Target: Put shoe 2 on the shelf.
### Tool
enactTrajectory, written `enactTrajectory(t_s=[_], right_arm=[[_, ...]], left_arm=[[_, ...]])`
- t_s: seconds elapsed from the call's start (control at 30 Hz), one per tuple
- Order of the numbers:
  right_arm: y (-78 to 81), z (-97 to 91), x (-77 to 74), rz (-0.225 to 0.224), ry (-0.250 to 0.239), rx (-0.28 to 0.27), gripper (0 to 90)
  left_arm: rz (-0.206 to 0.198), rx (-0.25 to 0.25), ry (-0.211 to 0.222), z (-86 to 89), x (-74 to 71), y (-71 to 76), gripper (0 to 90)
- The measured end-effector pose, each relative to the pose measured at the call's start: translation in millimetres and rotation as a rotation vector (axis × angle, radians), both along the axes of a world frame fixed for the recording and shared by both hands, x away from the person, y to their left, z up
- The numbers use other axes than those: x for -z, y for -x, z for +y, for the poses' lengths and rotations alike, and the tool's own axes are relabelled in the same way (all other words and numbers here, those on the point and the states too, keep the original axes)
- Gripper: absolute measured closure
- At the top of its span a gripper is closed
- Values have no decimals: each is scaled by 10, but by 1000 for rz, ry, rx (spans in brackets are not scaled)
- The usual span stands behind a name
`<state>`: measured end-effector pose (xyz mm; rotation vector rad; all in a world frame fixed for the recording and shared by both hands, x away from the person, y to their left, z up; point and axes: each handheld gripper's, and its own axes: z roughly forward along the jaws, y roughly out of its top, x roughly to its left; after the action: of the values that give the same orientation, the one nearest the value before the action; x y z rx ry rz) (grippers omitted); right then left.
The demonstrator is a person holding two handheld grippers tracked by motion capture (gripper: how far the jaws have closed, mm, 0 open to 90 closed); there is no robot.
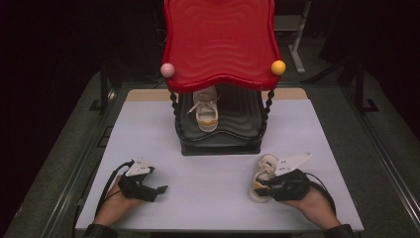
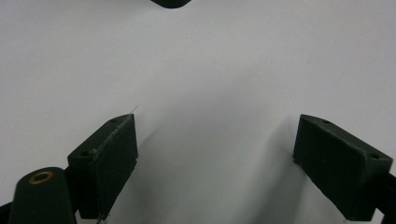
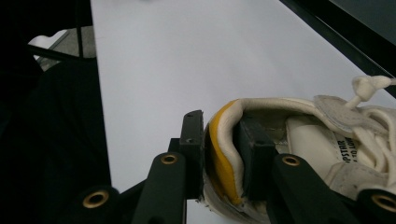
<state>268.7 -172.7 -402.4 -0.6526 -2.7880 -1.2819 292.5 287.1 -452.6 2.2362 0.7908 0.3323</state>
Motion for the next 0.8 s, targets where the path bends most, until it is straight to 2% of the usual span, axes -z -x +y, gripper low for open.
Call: enactTrajectory(t_s=[0.43, 0.6, 0.8], right_arm=[[44, 558, -167, -50, -10, -142, 736], [29, 678, -263, -77, -19, -169, 737], [32, 771, -439, -96, 1, -197, 736]], left_arm=[[0, 0, 0, 0, 0, 0, 133], [0, 0, 0, -1, 0, 2, 133], [0, 0, -1, -1, -1, 3, 133]])
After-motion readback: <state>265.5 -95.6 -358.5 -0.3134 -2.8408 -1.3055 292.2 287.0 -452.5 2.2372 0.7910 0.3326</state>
